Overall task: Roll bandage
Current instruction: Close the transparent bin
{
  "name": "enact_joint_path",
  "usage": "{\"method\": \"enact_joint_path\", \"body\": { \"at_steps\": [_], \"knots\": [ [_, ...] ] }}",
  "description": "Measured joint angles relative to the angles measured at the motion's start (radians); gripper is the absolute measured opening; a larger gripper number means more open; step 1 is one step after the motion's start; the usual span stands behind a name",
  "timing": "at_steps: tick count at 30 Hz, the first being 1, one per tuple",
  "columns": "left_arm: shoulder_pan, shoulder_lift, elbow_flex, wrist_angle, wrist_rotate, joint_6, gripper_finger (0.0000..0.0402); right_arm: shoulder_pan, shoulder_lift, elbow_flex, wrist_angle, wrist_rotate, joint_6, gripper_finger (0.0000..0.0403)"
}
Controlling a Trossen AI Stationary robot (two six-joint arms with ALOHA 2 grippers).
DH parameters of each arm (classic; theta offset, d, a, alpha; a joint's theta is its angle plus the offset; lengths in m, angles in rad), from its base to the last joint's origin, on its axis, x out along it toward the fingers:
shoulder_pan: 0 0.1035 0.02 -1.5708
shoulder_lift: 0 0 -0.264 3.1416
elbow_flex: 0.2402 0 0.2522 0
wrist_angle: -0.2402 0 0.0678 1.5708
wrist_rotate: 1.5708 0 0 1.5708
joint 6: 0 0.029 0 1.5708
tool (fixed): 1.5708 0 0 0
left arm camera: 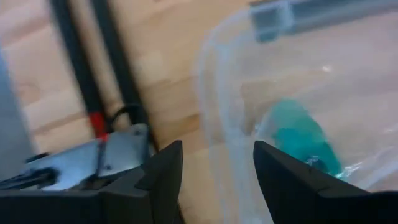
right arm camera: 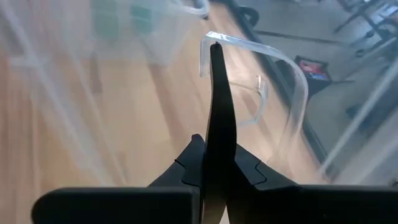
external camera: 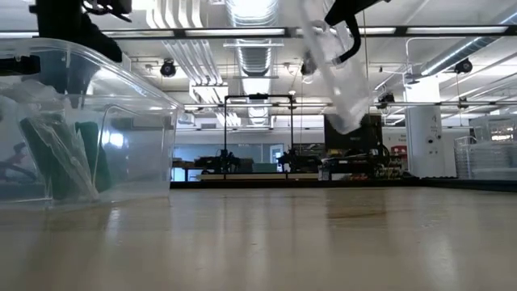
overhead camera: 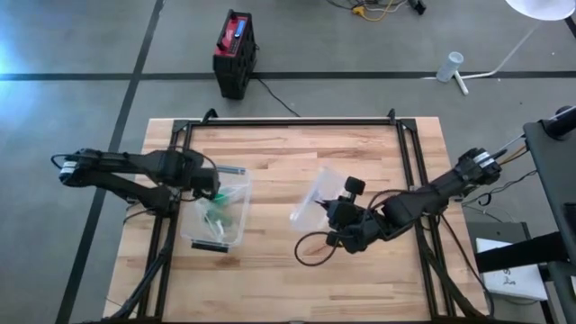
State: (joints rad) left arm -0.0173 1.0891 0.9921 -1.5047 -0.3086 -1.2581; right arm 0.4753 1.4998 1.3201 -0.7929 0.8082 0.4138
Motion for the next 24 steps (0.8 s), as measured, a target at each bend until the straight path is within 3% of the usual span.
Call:
{"method": "enact_joint_path", "body": {
  "at_steps": [6,14,20,22,24],
  "knots": [
    [0.034,0.007,-0.058,0.294,0.081,0.205,0.0192,0.057,-0.004,0.0,-0.041,-0.003,0.032,0.0023],
    [0.034,0.16,-0.085,0.973,0.091,0.567,0.0189,0.104,-0.011,0.052,-0.115,-0.013,0.031,0.0023],
    [0.034,0.346,-0.047,1.543,0.141,0.872,0.0202,0.106,-0.013,0.124,-0.143,-0.198,-0.044,0.0023],
    [0.033,0.379,0.006,1.576,0.203,0.949,0.0208,0.104,-0.013,0.155,-0.164,-0.258,-0.07,0.0023],
    [0.025,0.384,0.084,1.468,0.264,0.993,0.0214,0.103,-0.011,0.187,-0.195,-0.308,-0.093,0.0023]
  ]
}}
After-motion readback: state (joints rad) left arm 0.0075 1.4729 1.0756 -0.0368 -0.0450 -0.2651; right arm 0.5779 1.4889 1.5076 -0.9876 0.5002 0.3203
